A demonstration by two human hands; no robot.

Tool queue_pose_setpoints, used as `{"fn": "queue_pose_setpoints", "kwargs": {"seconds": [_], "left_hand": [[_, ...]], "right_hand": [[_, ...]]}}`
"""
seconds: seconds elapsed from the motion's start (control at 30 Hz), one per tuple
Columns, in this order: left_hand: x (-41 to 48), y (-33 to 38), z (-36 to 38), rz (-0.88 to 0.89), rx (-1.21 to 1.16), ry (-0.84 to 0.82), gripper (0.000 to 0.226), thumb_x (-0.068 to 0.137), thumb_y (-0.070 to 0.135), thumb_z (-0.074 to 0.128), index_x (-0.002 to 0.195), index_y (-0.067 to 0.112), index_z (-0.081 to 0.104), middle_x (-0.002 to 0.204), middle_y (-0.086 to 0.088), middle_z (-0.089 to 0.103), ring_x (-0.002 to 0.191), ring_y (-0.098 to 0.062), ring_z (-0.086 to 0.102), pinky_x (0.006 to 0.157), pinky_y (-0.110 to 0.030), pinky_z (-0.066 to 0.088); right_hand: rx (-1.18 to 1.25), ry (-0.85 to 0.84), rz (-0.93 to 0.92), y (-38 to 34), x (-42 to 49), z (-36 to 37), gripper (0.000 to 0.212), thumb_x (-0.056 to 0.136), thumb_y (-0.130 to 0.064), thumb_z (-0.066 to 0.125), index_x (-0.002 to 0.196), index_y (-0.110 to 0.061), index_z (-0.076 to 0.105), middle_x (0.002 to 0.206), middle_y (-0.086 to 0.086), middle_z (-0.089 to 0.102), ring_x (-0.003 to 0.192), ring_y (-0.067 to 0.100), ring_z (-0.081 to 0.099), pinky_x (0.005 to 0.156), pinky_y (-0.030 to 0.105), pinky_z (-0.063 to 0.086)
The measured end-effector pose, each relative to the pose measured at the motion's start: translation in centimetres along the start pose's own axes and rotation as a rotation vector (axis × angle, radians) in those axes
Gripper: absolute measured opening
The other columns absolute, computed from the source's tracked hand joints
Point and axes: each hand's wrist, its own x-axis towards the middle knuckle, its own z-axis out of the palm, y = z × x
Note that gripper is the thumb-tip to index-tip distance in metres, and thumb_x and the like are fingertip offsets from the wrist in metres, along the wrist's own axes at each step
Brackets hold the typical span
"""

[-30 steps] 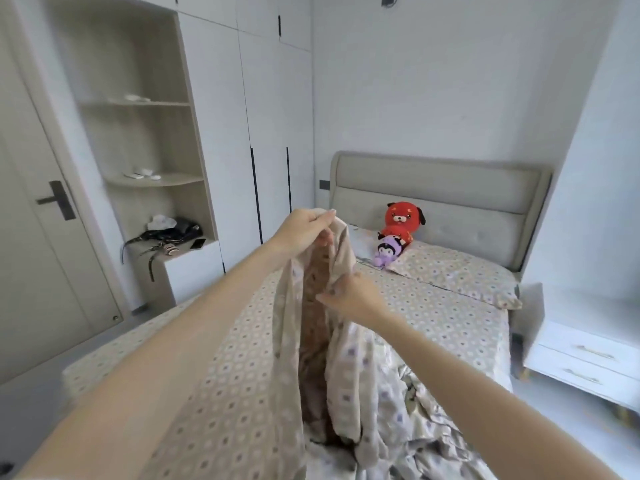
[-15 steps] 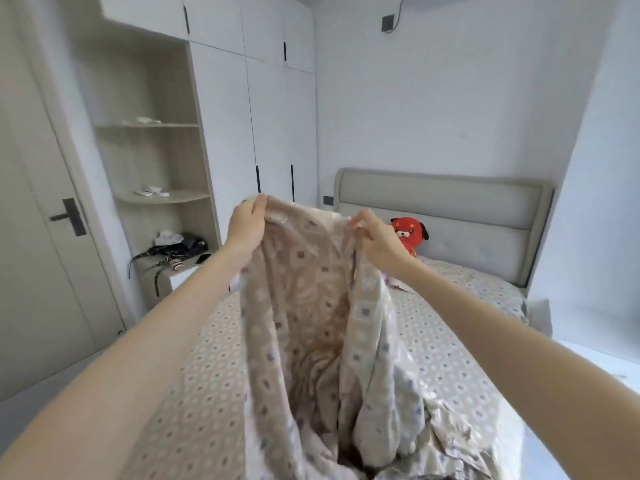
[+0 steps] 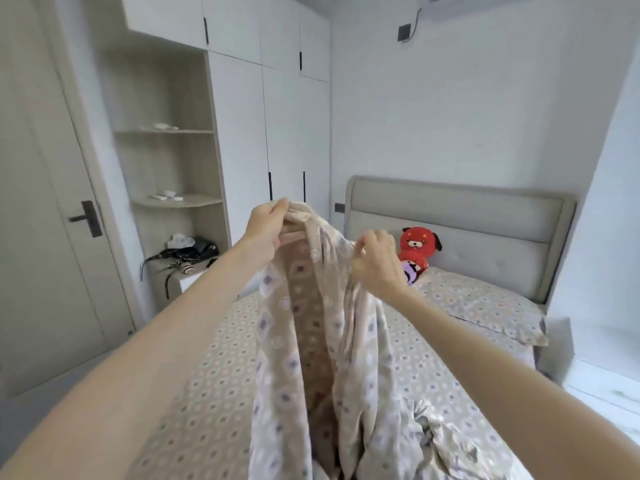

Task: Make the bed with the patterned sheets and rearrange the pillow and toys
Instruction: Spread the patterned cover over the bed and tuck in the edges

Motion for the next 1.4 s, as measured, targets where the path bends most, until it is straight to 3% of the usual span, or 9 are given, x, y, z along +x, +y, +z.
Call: {"fn": "queue_pose_setpoints", "kwargs": {"seconds": [0.13, 0.27, 0.33, 0.43, 0.67, 0.83, 1.0, 1.17, 1.4], "left_hand": [[0.3, 0.0, 0.4, -0.026, -0.081, -0.102, 0.027, 0.102, 0.014, 0.040, 0.091, 0.000, 0.059, 0.074, -0.014, 0.069, 0.062, -0.019, 0.070, 0.061, -0.029, 0.060], [0.3, -0.1, 1.8, -0.042, -0.107, -0.174, 0.029, 0.103, 0.013, 0.038, 0.090, -0.001, 0.059, 0.065, -0.010, 0.071, 0.061, -0.019, 0.071, 0.056, -0.026, 0.058], [0.5, -0.3, 2.1, -0.036, -0.095, -0.179, 0.029, 0.103, 0.014, 0.037, 0.090, -0.001, 0.059, 0.064, -0.010, 0.071, 0.059, -0.018, 0.070, 0.054, -0.025, 0.057], [1.0, -0.6, 2.0, -0.008, -0.068, -0.145, 0.030, 0.103, 0.015, 0.038, 0.087, 0.001, 0.059, 0.061, -0.008, 0.070, 0.056, -0.017, 0.069, 0.054, -0.025, 0.058], [1.9, -1.3, 1.3, 0.011, -0.119, -0.093, 0.031, 0.103, 0.015, 0.039, 0.086, -0.002, 0.059, 0.067, -0.014, 0.069, 0.056, -0.020, 0.070, 0.053, -0.025, 0.058], [2.0, -1.8, 1.0, -0.023, -0.152, -0.137, 0.030, 0.102, 0.016, 0.042, 0.089, -0.002, 0.062, 0.069, -0.014, 0.071, 0.058, -0.022, 0.070, 0.053, -0.025, 0.058], [2.2, -1.7, 0.7, -0.018, -0.164, -0.166, 0.030, 0.101, 0.017, 0.044, 0.086, -0.002, 0.063, 0.066, -0.013, 0.071, 0.057, -0.022, 0.070, 0.051, -0.024, 0.056], [3.1, -2.4, -0.9, 0.080, 0.004, -0.099, 0.028, 0.102, 0.023, 0.042, 0.094, 0.006, 0.063, 0.075, -0.009, 0.072, 0.065, -0.018, 0.071, 0.057, -0.023, 0.056], [5.9, -2.3, -2.6, 0.171, 0.199, -0.096, 0.037, 0.103, 0.032, 0.037, 0.124, 0.011, 0.058, 0.119, -0.006, 0.066, 0.110, -0.020, 0.062, 0.099, -0.033, 0.046]], "right_hand": [[0.131, -0.021, -0.230, -0.9, -3.2, 1.4, 0.019, 0.082, -0.012, 0.051, 0.076, -0.021, 0.036, 0.060, -0.008, 0.043, 0.056, 0.022, 0.044, 0.052, 0.027, 0.030], [0.104, 0.060, -0.239, -1.3, -3.7, 3.6, 0.013, 0.086, -0.022, 0.061, 0.083, -0.015, 0.050, 0.066, -0.008, 0.059, 0.063, 0.017, 0.056, 0.102, 0.048, 0.038], [0.070, 0.167, -0.142, -1.5, -3.5, 4.1, 0.015, 0.088, -0.027, 0.061, 0.098, -0.017, 0.056, 0.092, -0.006, 0.066, 0.087, 0.020, 0.059, 0.078, 0.042, 0.051], [-0.127, 0.249, -0.094, -1.1, -2.9, 3.9, 0.012, 0.087, -0.030, 0.059, 0.098, -0.025, 0.061, 0.094, -0.006, 0.060, 0.081, 0.023, 0.061, 0.047, 0.025, 0.031], [-0.444, 0.078, -0.263, -0.2, -1.7, 3.4, 0.029, 0.087, -0.042, 0.062, 0.074, -0.016, 0.065, 0.072, 0.001, 0.062, 0.066, 0.021, 0.063, 0.043, 0.020, 0.016], [-0.530, -0.061, -0.080, -0.4, -1.2, 4.3, 0.058, 0.086, -0.070, 0.042, 0.072, -0.015, 0.056, 0.069, -0.001, 0.055, 0.064, 0.023, 0.059, 0.043, 0.025, 0.011], [-0.524, -0.188, 0.138, 0.6, -0.2, 5.1, 0.018, 0.091, -0.028, 0.051, 0.090, -0.015, 0.064, 0.098, 0.000, 0.064, 0.079, 0.027, 0.062, 0.048, 0.026, 0.022], [-0.321, -0.376, 0.261, 1.5, 1.3, 3.1, 0.023, 0.090, -0.008, 0.046, 0.107, -0.001, 0.060, 0.099, 0.015, 0.063, 0.095, 0.034, 0.063, 0.063, 0.031, 0.040], [0.077, 0.233, 0.265, -2.0, 7.8, -4.5, 0.024, 0.083, 0.000, 0.037, 0.083, -0.011, 0.058, 0.073, 0.002, 0.058, 0.074, 0.027, 0.053, 0.052, 0.021, 0.035]]}}
